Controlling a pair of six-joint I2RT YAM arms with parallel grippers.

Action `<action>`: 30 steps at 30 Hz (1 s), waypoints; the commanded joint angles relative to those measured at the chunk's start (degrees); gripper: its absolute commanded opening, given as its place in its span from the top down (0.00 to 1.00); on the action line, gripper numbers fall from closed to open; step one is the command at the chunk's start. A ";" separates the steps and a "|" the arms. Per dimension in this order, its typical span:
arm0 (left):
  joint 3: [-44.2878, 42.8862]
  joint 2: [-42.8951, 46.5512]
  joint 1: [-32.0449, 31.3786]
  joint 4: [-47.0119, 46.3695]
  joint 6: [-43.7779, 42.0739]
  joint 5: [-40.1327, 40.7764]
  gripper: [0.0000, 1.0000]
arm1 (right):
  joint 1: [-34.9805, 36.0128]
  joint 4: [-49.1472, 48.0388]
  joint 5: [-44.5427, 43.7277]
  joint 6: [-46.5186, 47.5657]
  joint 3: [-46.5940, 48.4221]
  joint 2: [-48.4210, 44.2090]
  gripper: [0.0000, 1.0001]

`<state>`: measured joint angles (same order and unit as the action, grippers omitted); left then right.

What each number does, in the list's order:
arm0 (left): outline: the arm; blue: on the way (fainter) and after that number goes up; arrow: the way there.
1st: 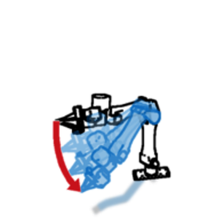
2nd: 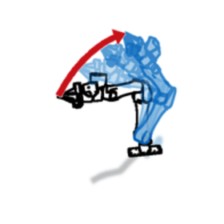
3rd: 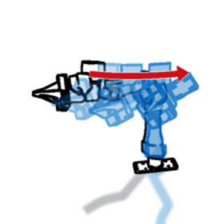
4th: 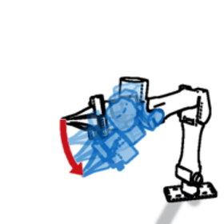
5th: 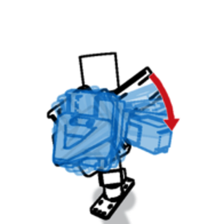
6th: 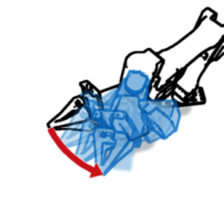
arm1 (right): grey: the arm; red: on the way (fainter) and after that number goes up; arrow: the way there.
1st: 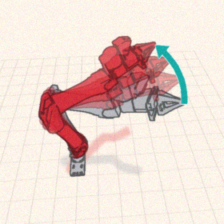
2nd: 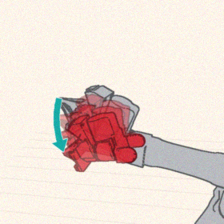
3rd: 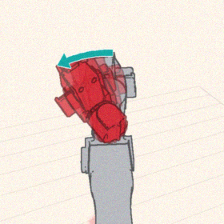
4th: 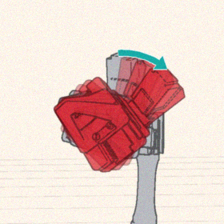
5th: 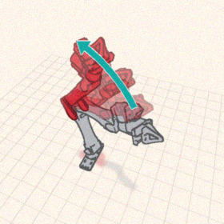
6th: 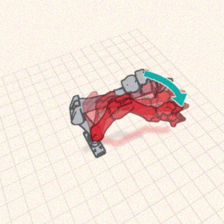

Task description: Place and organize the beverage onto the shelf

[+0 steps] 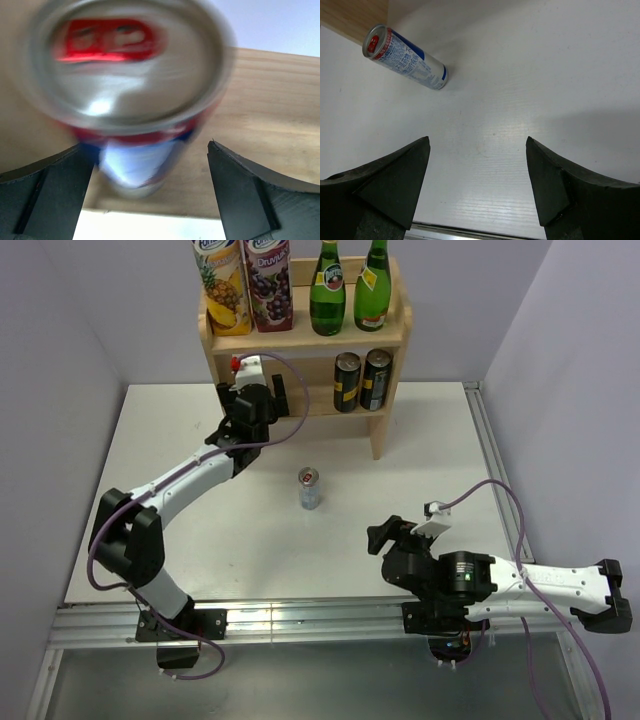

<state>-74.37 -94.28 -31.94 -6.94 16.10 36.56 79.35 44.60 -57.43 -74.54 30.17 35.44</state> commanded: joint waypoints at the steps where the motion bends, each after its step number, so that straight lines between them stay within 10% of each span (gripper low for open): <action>1: 1.50 5.77 0.48 0.87 2.71 4.31 0.01 | 0.98 1.72 -2.51 -3.24 0.24 -0.20 0.16; 18: 22.04 27.90 -11.36 11.68 13.24 7.73 0.01 | 3.79 1.98 -3.48 -6.75 1.29 4.55 0.16; 30: 46.07 30.22 -31.68 -7.81 21.27 7.13 0.01 | 5.46 4.79 -4.18 -9.74 2.17 6.57 0.16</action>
<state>-28.97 -61.10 -61.39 -4.19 36.14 43.90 84.25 47.51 -58.04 -81.28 30.44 42.06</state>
